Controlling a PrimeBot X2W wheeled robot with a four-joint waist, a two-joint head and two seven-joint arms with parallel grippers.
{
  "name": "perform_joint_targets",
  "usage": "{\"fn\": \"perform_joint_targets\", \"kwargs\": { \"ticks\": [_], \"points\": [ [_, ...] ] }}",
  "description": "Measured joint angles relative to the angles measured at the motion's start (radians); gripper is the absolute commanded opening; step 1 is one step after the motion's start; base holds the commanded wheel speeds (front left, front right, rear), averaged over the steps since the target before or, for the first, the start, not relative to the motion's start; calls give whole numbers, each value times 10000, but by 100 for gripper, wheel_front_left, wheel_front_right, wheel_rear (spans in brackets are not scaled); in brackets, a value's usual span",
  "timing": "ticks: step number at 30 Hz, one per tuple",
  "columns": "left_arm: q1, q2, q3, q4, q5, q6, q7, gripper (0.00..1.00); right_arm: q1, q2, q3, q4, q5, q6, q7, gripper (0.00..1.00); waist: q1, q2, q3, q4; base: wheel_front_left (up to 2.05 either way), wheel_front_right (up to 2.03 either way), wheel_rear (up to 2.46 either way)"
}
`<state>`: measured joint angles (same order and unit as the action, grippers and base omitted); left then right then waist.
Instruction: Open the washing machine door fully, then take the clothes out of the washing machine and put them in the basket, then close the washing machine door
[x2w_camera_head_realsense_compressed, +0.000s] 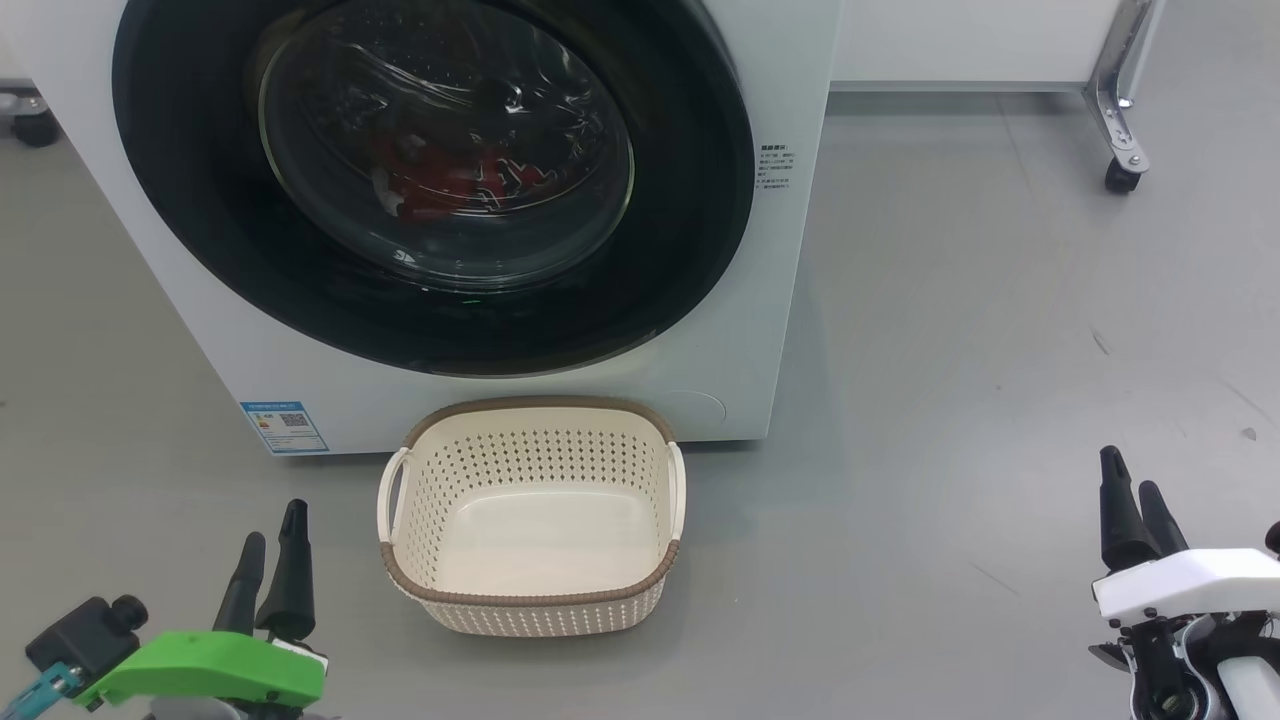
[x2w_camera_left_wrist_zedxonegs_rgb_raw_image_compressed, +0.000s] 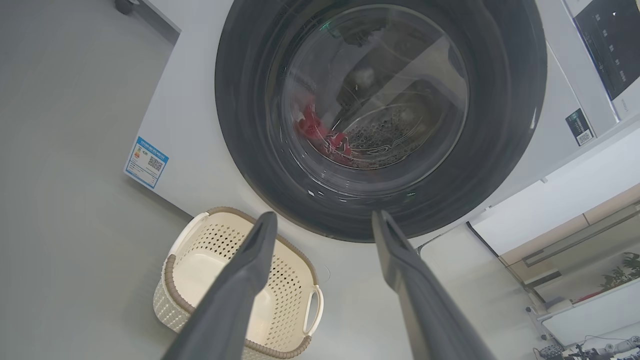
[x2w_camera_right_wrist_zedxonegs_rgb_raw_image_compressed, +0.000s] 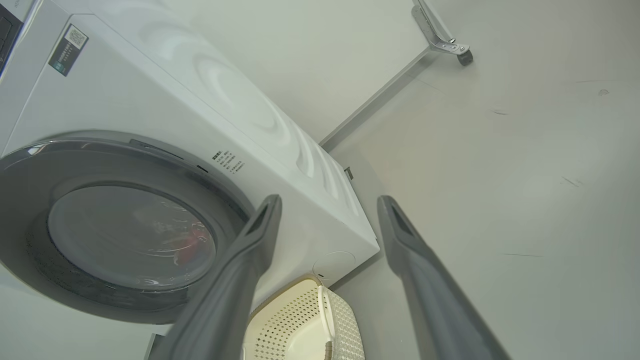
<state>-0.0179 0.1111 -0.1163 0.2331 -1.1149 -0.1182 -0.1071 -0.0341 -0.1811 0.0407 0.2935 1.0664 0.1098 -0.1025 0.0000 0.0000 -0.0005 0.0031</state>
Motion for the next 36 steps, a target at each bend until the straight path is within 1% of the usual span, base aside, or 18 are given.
{"fn": "perform_joint_targets", "kwargs": {
  "ticks": [5, 14, 16, 17, 21, 26, 27, 29, 31, 32, 34, 36],
  "points": [
    [-22, 71, -96, -96, 1043, 96, -111, 100, -13, -151, 314, 79, -826, -161, -153, 100, 0, 0, -10, 9, 0, 0, 0],
    [-49, 330, -430, -330, 3104, 441, -445, 100, -104, -516, 888, 232, -2506, -458, -466, 100, 0, 0, -18, 35, 0, 0, 0],
    [-62, 353, -531, -393, 3597, 520, -527, 100, -135, -627, 1058, 272, -2968, -608, -518, 100, 0, 0, -20, 40, 0, 0, 0],
    [-77, 383, -585, -412, 3833, 531, -529, 100, -173, -679, 1108, 282, -3168, -612, -556, 100, 0, 0, -22, 43, 0, 0, 0],
    [-84, 456, -786, -477, 4688, 732, -633, 100, -265, -861, 1413, 295, -4004, -867, -694, 100, 0, 0, -29, 49, 0, 0, 0],
    [-84, 460, -951, -504, 5547, 911, -842, 100, -311, -976, 1774, 318, -4903, -1055, -859, 100, 0, 0, -41, 43, 0, 0, 0],
    [-83, 458, -1035, -518, 5881, 959, -895, 100, -355, -1011, 1919, 347, -5233, -1135, -936, 100, 0, 0, -46, 38, 0, 0, 0],
    [-82, 456, -1112, -516, 6165, 1032, -982, 100, -406, -1032, 2038, 368, -5517, -1225, -1016, 100, 0, 0, -52, 32, 0, 0, 0],
    [-81, 454, -1164, -508, 6466, 1057, -1047, 100, -409, -1039, 2157, 407, -5791, -1237, -1062, 100, 0, 0, -60, 27, 0, 0, 0],
    [-81, 453, -1187, -506, 6625, 1095, -1085, 100, -409, -1045, 2228, 443, -5923, -1325, -1103, 100, 0, 0, -65, 24, 0, 0, 0],
    [-80, 435, -1214, -495, 6828, 1149, -1160, 100, -410, -1051, 2353, 489, -6197, -1392, -1152, 100, 0, 0, -71, 20, 0, 0, 0],
    [-74, 426, -1248, -474, 7131, 1273, -1235, 100, -410, -1072, 2441, 537, -6447, -1432, -1243, 100, 0, 0, -76, 15, 0, 0, 0]
  ]
}}
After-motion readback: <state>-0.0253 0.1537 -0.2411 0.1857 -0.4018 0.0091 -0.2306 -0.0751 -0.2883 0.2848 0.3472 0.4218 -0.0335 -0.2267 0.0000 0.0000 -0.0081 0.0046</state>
